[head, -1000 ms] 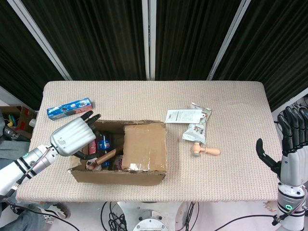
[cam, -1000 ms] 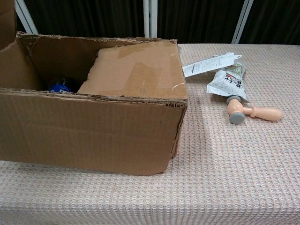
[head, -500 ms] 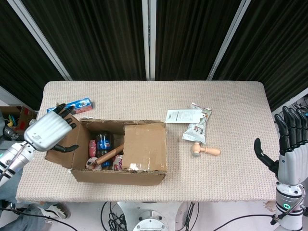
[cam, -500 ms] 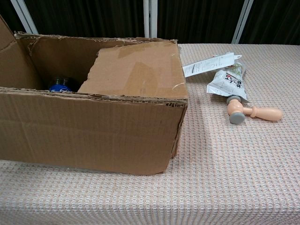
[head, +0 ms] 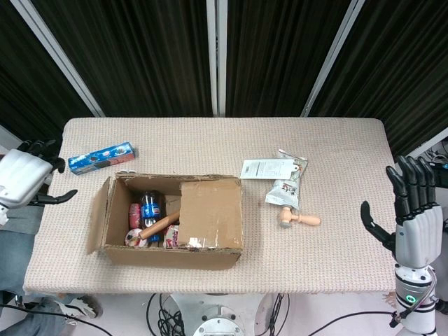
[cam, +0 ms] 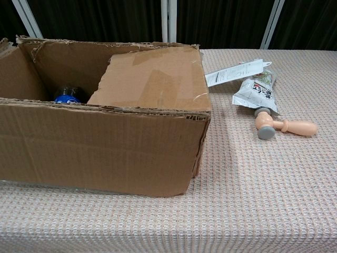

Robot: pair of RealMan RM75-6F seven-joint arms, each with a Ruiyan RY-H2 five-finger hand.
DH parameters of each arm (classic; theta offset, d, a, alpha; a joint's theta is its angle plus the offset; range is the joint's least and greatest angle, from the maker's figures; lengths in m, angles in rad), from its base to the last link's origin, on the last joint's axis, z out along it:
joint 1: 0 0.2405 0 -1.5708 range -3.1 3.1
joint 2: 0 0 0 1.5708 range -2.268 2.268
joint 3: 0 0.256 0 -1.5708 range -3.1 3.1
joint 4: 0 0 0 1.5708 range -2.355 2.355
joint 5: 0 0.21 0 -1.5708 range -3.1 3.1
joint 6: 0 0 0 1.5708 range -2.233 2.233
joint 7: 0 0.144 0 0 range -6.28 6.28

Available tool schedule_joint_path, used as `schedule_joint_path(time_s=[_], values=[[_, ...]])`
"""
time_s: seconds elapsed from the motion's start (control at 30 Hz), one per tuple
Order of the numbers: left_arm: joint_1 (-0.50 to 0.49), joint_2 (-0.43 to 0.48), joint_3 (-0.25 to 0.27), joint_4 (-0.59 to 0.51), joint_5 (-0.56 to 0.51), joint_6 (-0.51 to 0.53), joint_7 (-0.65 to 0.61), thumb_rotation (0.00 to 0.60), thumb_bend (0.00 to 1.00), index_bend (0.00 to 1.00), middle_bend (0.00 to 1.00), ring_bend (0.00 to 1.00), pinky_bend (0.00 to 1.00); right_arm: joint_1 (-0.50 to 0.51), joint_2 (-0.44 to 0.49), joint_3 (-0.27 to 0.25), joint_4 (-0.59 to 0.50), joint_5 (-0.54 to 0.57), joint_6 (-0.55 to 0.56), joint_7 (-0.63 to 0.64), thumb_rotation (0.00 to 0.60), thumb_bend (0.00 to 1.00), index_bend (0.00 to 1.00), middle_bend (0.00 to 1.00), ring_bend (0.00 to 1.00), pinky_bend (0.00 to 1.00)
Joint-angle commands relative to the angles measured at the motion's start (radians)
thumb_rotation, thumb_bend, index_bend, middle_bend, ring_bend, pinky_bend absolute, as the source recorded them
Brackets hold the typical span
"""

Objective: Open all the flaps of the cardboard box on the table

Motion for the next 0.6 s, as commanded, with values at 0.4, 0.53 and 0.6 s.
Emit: schedule_joint_path(time_s=[0.4,0.53,0.6], values=[[0.383,-0.253,0.106,0.123,0.066,0.457,-0.226,0.174,0.08,0.07,0.10,0.10,0.22,0.431,0.153,0.028,-0.146,-0.031,-0.682,0.088,0.600,0.80,0.05,0.09,0.00,0.00],[0.414,-0.314,0.116,0.171,0.067,0.477,-0.225,0.173,0.08,0.07,0.10,0.10,0.22,0.607,0.143,0.107,-0.190,0.150,-0.948,0.059,0.600,0.83,0.21,0.21,0.00,0.00],[0.424,-0.333,0.118,0.191,0.068,0.482,-0.227,0.170,0.08,0.07,0.10,0.10,0.22,0.704,0.120,0.147,-0.184,0.261,-1.075,0.011,0.600,0.87,0.24,0.21,0.00,0.00]])
